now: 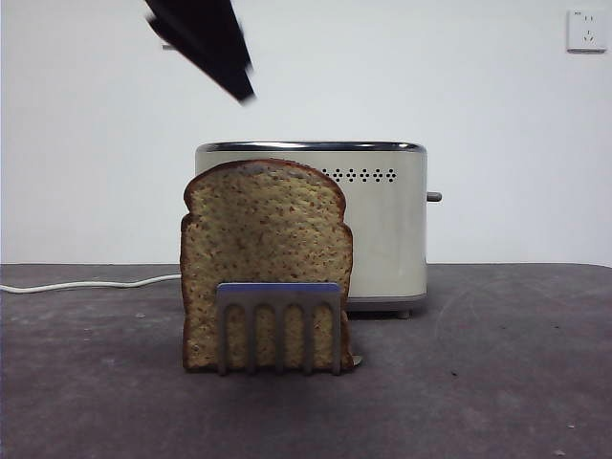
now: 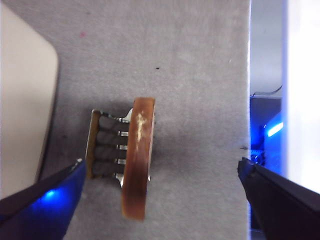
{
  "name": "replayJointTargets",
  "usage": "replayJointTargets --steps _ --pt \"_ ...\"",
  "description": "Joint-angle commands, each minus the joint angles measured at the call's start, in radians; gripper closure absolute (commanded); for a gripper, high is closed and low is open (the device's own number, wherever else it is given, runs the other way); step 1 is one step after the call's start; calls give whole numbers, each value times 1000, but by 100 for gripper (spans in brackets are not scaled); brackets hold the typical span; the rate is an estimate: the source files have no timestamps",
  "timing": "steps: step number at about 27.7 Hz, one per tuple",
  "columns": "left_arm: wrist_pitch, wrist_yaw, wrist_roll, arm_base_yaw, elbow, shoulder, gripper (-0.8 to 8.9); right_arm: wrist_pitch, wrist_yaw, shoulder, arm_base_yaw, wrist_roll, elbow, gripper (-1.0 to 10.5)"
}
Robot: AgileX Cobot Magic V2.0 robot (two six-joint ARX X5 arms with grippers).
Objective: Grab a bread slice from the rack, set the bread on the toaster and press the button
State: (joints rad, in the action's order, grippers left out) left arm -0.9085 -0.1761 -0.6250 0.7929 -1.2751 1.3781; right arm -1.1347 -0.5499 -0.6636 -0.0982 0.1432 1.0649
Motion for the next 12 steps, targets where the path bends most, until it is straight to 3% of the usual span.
replayJointTargets --steps 1,6,12 --pt "26 26 -61 13 0 55 279 3 0 0 -2 8 2 958" --pt "47 27 -83 13 0 156 311 3 0 1 -2 8 2 958" --pt "56 27 -84 13 0 170 765 3 0 1 -2 8 2 958"
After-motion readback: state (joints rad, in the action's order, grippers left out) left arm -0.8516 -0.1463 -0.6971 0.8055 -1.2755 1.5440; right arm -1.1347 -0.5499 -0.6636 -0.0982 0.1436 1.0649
